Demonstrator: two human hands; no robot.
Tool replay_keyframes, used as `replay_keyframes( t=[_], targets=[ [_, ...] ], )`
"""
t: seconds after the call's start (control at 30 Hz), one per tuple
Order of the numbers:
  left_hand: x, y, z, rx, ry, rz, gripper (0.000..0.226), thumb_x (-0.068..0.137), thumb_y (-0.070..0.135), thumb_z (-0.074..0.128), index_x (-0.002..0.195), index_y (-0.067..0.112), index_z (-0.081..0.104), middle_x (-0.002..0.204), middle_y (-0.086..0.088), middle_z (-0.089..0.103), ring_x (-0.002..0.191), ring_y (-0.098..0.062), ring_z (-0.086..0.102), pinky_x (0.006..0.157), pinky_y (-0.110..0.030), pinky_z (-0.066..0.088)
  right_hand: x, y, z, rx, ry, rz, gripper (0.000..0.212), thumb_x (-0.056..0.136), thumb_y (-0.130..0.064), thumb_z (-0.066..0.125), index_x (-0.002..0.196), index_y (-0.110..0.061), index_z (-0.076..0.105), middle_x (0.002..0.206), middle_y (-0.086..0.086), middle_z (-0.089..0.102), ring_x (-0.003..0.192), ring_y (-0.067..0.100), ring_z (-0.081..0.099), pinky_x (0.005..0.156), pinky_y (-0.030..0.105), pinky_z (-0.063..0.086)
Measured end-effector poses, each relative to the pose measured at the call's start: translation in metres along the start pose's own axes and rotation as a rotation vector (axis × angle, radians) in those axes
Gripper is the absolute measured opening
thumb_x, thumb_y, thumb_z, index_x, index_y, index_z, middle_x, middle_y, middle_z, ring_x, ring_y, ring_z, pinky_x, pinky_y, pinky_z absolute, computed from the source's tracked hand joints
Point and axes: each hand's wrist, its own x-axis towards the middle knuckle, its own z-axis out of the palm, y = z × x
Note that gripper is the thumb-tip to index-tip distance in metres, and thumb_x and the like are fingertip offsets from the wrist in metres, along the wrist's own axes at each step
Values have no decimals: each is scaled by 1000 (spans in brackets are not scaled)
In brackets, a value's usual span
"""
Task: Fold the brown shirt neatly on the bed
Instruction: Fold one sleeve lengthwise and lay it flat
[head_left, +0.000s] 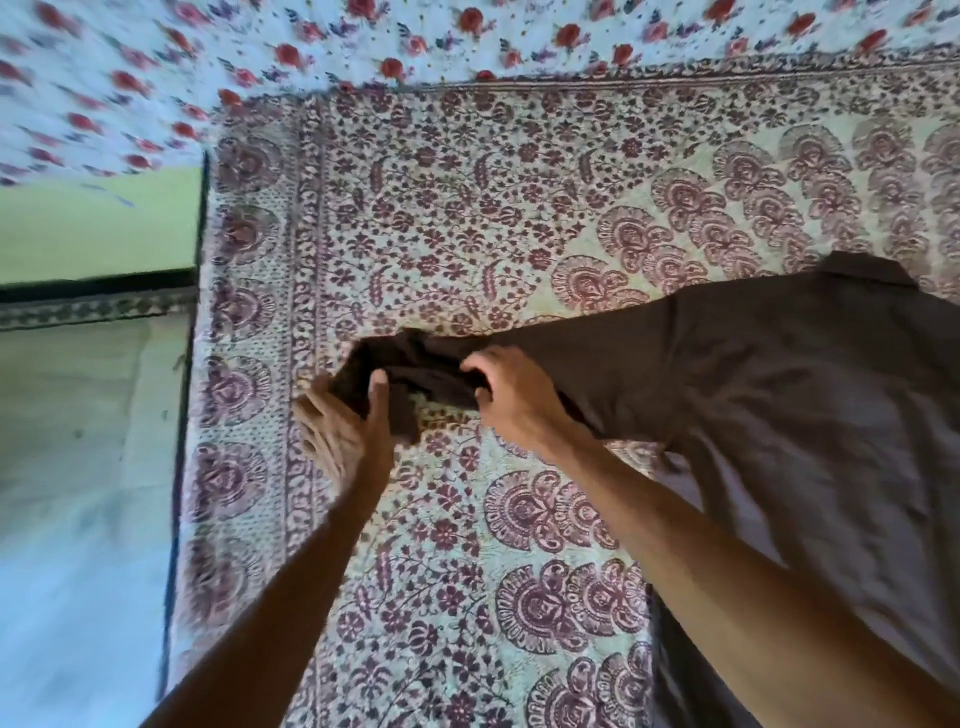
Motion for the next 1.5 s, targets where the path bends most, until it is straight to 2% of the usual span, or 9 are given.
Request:
replay_keyframes(
  t=[0.17, 0.3, 0.57, 0.67, 0.77, 0.93, 1.1, 1.33, 1.5],
  targets=[
    [14, -38, -4, -202, -259, -260, 72, 71, 57, 75, 118, 12, 45, 116, -20, 57, 105, -35, 57, 87, -46, 51, 19, -49, 33, -236, -96, -42, 63, 78, -4, 63, 137, -16, 44, 130, 9, 54, 115, 32, 49, 89, 44, 44],
    [31, -40, -11, -451, -457, -468, 24, 75, 25, 80, 70, 15, 59, 70, -6, 59, 77, -23, 58, 63, -26, 45, 23, -58, 40, -114, -82, 29, 44, 79, -8, 65, 121, -16, 54, 113, 9, 64, 105, 32, 60, 80, 40, 49],
    [79, -19, -72, -594, -740, -290, 15, 98, 23, 49, 94, 10, 54, 93, -7, 61, 86, -23, 57, 71, -31, 48, 0, -67, 39, -79, 167, -94, 22, 88, -14, 62, 110, -13, 63, 95, 1, 64, 87, 19, 60, 72, 35, 53],
    [110, -26, -87, -140, -545, 27, 11, 93, 23, 58, 90, 13, 56, 88, -5, 59, 86, -24, 56, 69, -30, 44, -4, -67, 45, -214, 121, -182, 29, 84, -9, 68, 113, -14, 65, 99, 3, 65, 90, 20, 59, 77, 36, 53],
    [121, -43, -90, 475, -290, 374, 20, 85, 29, 64, 100, 17, 58, 107, -5, 58, 105, -26, 52, 89, -40, 42, -8, -66, 57, -416, -96, -209, 39, 83, -4, 63, 120, -18, 64, 106, 3, 61, 97, 23, 57, 82, 43, 50],
    [94, -66, -70, 465, -176, 409, 26, 89, 34, 57, 109, 17, 57, 126, -10, 50, 113, -27, 46, 94, -44, 38, -9, -69, 61, -386, -85, -220, 33, 84, -25, 64, 117, -19, 63, 107, 3, 64, 98, 23, 59, 82, 43, 51],
    [68, -71, -63, 177, -152, -127, 38, 98, 40, 36, 124, 13, 42, 132, -12, 43, 119, -30, 41, 96, -43, 36, -11, -70, 73, -469, -98, -246, 72, 72, -7, 73, 139, -15, 47, 117, 8, 56, 95, 23, 56, 79, 41, 54],
    [60, -59, -54, -121, -307, -725, 84, 88, 50, 58, 149, 15, 11, 139, -19, 37, 124, -41, 43, 104, -53, 41, -4, -85, 78, -479, -109, -217, 50, 75, 0, 67, 123, -13, 57, 111, 8, 56, 98, 29, 56, 72, 40, 50],
    [77, -48, -57, -416, -302, -826, 64, 77, 7, 76, 131, 12, 42, 125, -11, 50, 92, -19, 56, 65, -28, 54, 0, -89, 74, -452, -134, -205, 46, 84, -3, 61, 128, -15, 54, 117, 6, 54, 104, 28, 53, 78, 39, 51]
  ],
)
